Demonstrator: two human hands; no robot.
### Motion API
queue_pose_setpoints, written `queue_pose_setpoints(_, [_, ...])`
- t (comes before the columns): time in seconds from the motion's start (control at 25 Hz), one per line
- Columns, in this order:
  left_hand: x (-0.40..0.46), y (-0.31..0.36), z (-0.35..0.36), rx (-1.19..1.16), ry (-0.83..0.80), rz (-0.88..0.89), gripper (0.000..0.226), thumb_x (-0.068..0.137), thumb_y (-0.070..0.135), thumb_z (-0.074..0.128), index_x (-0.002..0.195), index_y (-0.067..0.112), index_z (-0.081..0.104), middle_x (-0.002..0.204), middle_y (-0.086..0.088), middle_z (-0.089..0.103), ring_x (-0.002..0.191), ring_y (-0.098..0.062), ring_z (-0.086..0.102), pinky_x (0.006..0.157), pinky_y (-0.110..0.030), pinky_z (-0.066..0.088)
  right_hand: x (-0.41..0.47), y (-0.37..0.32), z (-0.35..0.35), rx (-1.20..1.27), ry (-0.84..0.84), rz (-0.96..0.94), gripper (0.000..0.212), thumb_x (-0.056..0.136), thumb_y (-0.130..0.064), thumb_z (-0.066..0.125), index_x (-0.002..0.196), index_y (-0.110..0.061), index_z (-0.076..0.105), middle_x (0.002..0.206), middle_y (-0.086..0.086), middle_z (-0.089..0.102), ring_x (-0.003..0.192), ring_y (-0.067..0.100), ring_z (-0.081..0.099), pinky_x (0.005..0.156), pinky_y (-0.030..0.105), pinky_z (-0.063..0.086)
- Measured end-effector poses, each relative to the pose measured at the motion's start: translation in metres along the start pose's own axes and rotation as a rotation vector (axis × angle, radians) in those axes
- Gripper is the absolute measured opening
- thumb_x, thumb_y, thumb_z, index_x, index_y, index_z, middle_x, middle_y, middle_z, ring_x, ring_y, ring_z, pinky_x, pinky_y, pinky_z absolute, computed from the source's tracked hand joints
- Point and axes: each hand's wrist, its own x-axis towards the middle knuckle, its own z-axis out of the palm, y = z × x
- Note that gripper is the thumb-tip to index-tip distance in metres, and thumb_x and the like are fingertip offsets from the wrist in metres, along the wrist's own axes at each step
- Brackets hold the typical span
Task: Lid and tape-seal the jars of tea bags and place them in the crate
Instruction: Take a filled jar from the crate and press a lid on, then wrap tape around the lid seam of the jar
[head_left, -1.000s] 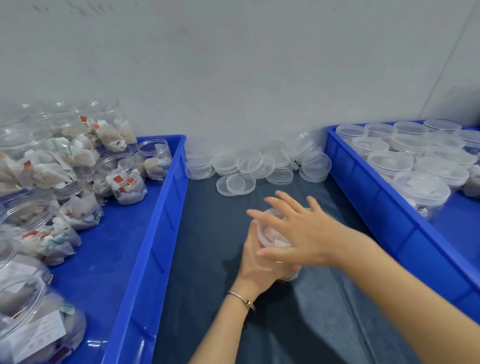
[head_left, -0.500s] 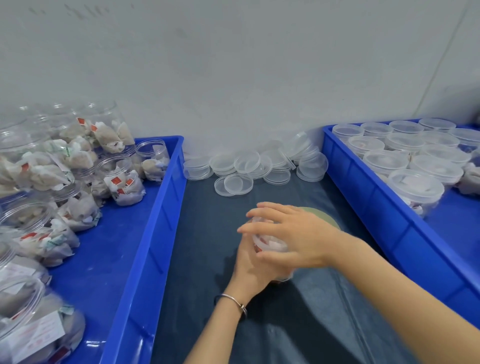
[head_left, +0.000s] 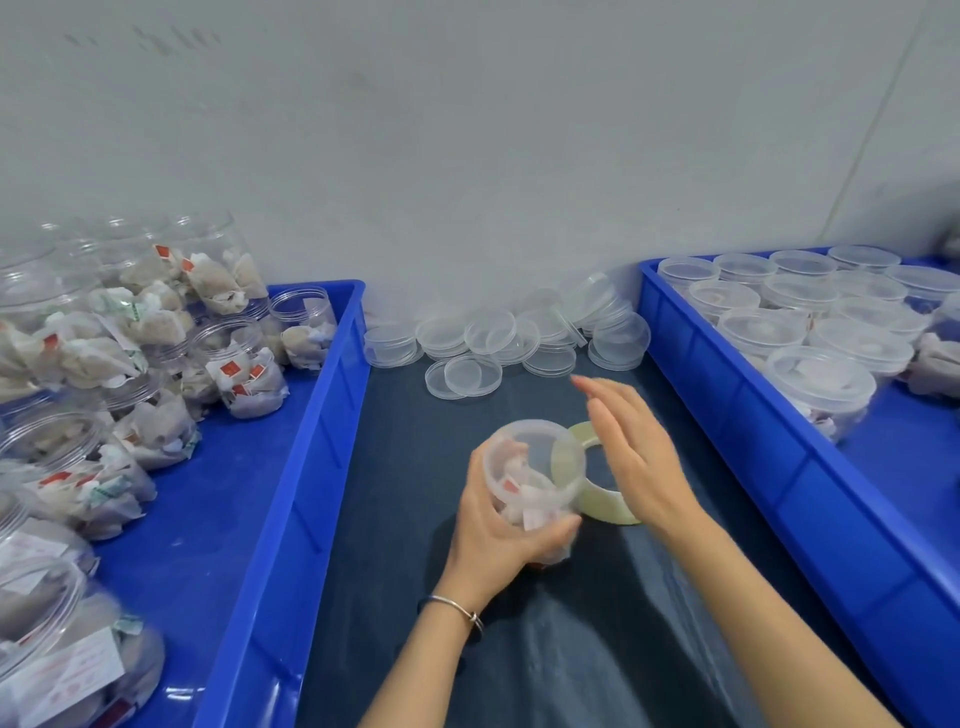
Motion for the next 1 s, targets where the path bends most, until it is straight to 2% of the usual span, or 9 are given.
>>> queue_pose_setpoints(0.12, [0.007, -0.004, -0.006, 0.016, 0.107, -0.023, 0.083, 0.046, 0.04, 0.089, 0.118, 0.028, 0.049, 0.121, 0.015, 0.054, 0.113, -0.013, 0.056, 0.092, -0.034, 0.051, -0.017, 0.046, -0.016, -0.564, -0.348, 0.335, 0.06, 0.094, -0.055, 0.04, 0.142, -0.02, 0.036, 0.149, -0.003, 0.031, 0.142, 0.014, 0.019, 0.115, 0.045, 0.012])
queue_pose_setpoints(0.2, [0.011, -0.003, -0.009, 0.021, 0.118, -0.035, 0.088, 0.045, 0.043, 0.089, 0.12, 0.03, 0.045, 0.123, 0.016, 0.05, 0.114, -0.014, 0.054, 0.093, -0.045, 0.051, -0.03, 0.065, -0.018, -0.832, -0.511, 0.336, 0.063, 0.091, -0.064, 0.037, 0.139, -0.024, 0.036, 0.149, -0.007, 0.028, 0.143, 0.011, 0.013, 0.115, 0.053, 0.0])
queue_pose_setpoints(0.32, [0.008, 0.003, -0.008, -0.034, 0.116, -0.061, 0.101, 0.052, 0.045, 0.088, 0.134, 0.038, 0.029, 0.143, 0.009, 0.034, 0.13, -0.008, 0.041, 0.099, -0.023, 0.045, -0.042, 0.059, -0.011, -0.952, -0.402, 0.118, 0.044, 0.093, -0.062, 0.033, 0.113, -0.025, 0.045, 0.119, -0.01, 0.046, 0.126, 0.007, 0.039, 0.116, 0.048, -0.003])
queue_pose_setpoints(0.4, [0.003, 0.017, -0.008, 0.042, 0.25, 0.051, 0.085, 0.067, 0.048, 0.072, 0.137, 0.034, 0.027, 0.143, 0.011, 0.031, 0.133, -0.003, 0.035, 0.097, -0.008, 0.036, -0.045, 0.052, -0.013, -0.862, -0.276, 0.069, 0.04, 0.093, -0.06, 0.032, 0.1, -0.023, 0.044, 0.097, -0.01, 0.054, 0.103, 0.01, 0.054, 0.113, 0.038, 0.014])
queue_pose_setpoints(0.48, [0.001, 0.032, -0.004, 0.163, 0.378, 0.3, 0.052, 0.083, 0.034, 0.059, 0.131, 0.017, 0.045, 0.131, 0.007, 0.045, 0.125, -0.008, 0.045, 0.098, -0.012, 0.036, -0.046, 0.035, -0.016, -0.55, -0.132, 0.175, 0.041, 0.087, -0.061, 0.034, 0.085, -0.021, 0.043, 0.07, -0.007, 0.056, 0.07, 0.013, 0.055, 0.079, 0.034, 0.042])
queue_pose_setpoints(0.6, [0.002, 0.056, 0.01, 0.359, 0.104, 0.431, 0.032, 0.095, 0.015, 0.047, 0.124, 0.007, 0.055, 0.125, 0.001, 0.056, 0.119, -0.009, 0.048, 0.103, -0.015, 0.034, -0.048, 0.013, -0.022, -0.114, 0.014, 0.295, 0.045, 0.086, -0.059, 0.044, 0.071, -0.016, 0.046, 0.049, -0.004, 0.048, 0.045, 0.007, 0.041, 0.049, 0.026, 0.035])
queue_pose_setpoints(0.8, [0.006, 0.054, 0.038, 0.978, -0.217, 0.496, 0.045, 0.103, 0.029, 0.028, 0.144, 0.012, 0.034, 0.147, 0.002, 0.038, 0.138, -0.013, 0.029, 0.116, -0.034, 0.01, -0.056, -0.002, -0.02, 0.267, 0.107, 0.37, 0.053, 0.099, -0.041, 0.04, 0.069, 0.002, 0.042, 0.051, -0.003, 0.043, 0.047, 0.009, 0.04, 0.046, 0.022, 0.038])
queue_pose_setpoints(0.88, [0.005, 0.058, 0.042, 0.906, -0.204, 0.452, 0.043, 0.103, 0.031, 0.031, 0.141, 0.014, 0.04, 0.144, 0.004, 0.043, 0.134, -0.011, 0.034, 0.116, -0.035, 0.007, -0.061, -0.003, -0.02, 0.266, 0.125, 0.36, 0.057, 0.099, -0.043, 0.037, 0.071, 0.006, 0.044, 0.051, -0.001, 0.045, 0.048, 0.01, 0.042, 0.048, 0.021, 0.038])
queue_pose_setpoints(1.0, [0.006, 0.068, 0.039, 0.563, -0.065, 0.348, 0.027, 0.097, 0.019, 0.052, 0.118, 0.008, 0.065, 0.121, -0.001, 0.062, 0.114, -0.013, 0.053, 0.106, -0.023, 0.031, -0.066, -0.011, -0.018, 0.187, 0.141, 0.274, 0.058, 0.088, -0.053, 0.034, 0.067, 0.001, 0.041, 0.05, -0.001, 0.042, 0.049, 0.009, 0.038, 0.049, 0.024, 0.034])
